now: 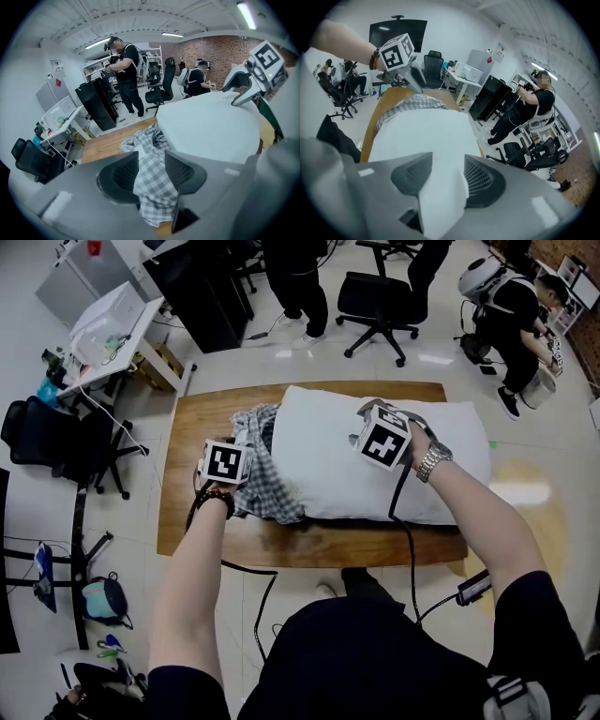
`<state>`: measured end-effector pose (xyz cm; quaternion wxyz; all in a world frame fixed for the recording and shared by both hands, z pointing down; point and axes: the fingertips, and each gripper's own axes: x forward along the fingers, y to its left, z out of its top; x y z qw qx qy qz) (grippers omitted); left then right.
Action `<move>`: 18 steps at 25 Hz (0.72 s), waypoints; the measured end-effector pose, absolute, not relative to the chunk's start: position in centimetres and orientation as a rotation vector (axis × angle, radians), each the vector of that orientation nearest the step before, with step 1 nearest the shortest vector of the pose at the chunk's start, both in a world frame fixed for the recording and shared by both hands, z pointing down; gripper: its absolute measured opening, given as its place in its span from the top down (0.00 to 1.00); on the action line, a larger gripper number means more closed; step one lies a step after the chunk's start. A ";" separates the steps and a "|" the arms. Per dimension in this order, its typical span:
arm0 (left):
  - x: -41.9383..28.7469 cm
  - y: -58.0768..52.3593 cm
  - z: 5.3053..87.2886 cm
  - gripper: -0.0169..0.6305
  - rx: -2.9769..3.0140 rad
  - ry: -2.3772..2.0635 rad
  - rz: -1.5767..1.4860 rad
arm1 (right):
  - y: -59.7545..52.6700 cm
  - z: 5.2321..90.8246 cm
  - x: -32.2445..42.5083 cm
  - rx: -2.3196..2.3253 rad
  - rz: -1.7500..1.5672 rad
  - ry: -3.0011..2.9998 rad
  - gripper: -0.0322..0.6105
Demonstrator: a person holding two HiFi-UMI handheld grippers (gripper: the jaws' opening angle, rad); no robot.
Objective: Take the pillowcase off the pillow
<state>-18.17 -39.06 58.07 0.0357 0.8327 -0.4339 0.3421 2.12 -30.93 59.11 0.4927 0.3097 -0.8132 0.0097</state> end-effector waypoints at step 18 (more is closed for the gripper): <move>-20.9 -25.1 66.2 0.49 2.477 -0.957 1.126 | -19.6 60.7 -6.5 0.634 -0.038 -2.027 0.42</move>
